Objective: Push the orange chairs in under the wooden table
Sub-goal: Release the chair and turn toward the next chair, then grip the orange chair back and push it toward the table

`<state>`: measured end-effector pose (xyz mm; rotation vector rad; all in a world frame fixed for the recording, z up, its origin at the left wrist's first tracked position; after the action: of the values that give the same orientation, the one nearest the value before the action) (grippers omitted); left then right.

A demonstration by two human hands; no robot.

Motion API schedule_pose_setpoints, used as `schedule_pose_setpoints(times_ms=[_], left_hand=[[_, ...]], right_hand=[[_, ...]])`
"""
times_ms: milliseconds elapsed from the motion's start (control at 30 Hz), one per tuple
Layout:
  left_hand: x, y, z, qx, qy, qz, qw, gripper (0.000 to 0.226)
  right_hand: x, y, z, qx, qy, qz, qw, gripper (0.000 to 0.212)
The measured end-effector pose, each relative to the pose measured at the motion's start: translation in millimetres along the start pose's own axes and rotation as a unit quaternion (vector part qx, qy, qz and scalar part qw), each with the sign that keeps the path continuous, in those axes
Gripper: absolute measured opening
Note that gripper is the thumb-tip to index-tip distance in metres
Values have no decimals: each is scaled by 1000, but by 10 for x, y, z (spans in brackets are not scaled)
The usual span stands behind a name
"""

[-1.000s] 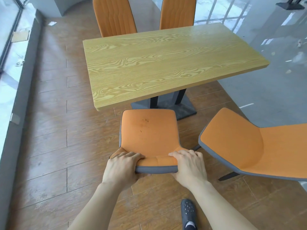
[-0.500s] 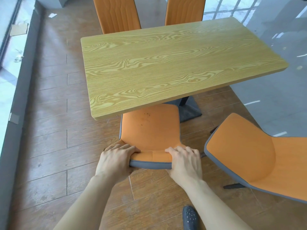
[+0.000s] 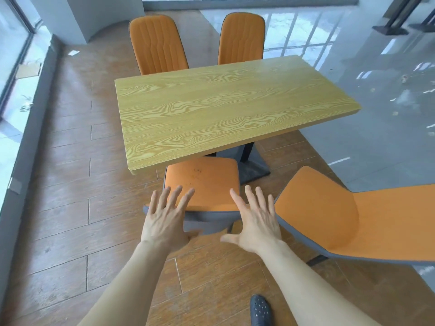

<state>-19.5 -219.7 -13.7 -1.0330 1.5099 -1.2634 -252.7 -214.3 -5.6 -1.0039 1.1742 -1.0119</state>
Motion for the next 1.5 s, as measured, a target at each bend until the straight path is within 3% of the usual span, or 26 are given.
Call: schedule_pose_setpoints(times_ms=[500, 933, 1133, 1500], left_hand=[[-498, -774, -2262, -38, 135, -56, 989, 92], [-345, -921, -5744, -64, 223, -84, 969, 93], [-59, -748, -6675, -69, 228, -78, 968, 96], [1134, -2, -7304, -126, 122, -31, 984, 104]], right_hand=[[-1970, -709, -1663, 36, 129, -88, 987, 122], [-3477, -1221, -4689, 52, 214, -148, 964, 131], [-3421, -1251, -5706, 40, 220, -143, 964, 135], [-2213, -1200, -6896, -15, 148, -49, 988, 131]])
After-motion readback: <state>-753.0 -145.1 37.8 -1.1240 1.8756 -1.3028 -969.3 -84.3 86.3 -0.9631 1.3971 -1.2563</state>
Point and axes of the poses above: each hand's wrist, its own x-axis towards the middle knuckle, its own y-axis out of the palm, z = x × y, the point moved 2 cm from there along x, towards the middle knuckle, and after that the axes turned 3 degrees about y, right-handed, at the moved point
